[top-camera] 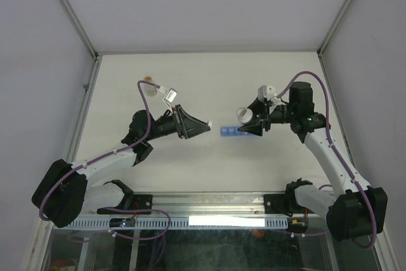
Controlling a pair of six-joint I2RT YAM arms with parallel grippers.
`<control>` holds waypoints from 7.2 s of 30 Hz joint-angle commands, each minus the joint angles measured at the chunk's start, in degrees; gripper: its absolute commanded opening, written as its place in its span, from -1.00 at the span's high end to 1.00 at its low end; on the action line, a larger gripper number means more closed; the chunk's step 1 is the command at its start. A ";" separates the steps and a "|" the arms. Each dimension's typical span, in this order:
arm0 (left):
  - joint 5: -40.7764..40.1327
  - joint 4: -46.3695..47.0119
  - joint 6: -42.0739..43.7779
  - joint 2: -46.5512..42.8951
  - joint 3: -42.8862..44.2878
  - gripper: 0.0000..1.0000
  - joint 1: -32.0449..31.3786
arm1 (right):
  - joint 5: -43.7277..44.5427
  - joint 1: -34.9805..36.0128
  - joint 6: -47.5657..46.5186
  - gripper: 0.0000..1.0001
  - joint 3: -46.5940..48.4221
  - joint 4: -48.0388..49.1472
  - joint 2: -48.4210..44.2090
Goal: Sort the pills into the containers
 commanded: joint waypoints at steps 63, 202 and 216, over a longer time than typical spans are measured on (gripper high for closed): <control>-9.64 -2.75 1.58 5.11 10.90 0.62 -9.27 | 22.25 17.19 -5.40 1.00 5.27 -5.87 5.36; 19.37 -11.46 52.17 11.99 16.97 0.49 -16.71 | 9.12 16.04 -12.02 1.00 7.94 -15.07 8.53; 6.84 -3.28 50.40 4.45 11.89 -0.98 -12.35 | 9.69 16.09 -12.72 1.00 8.06 -15.50 8.44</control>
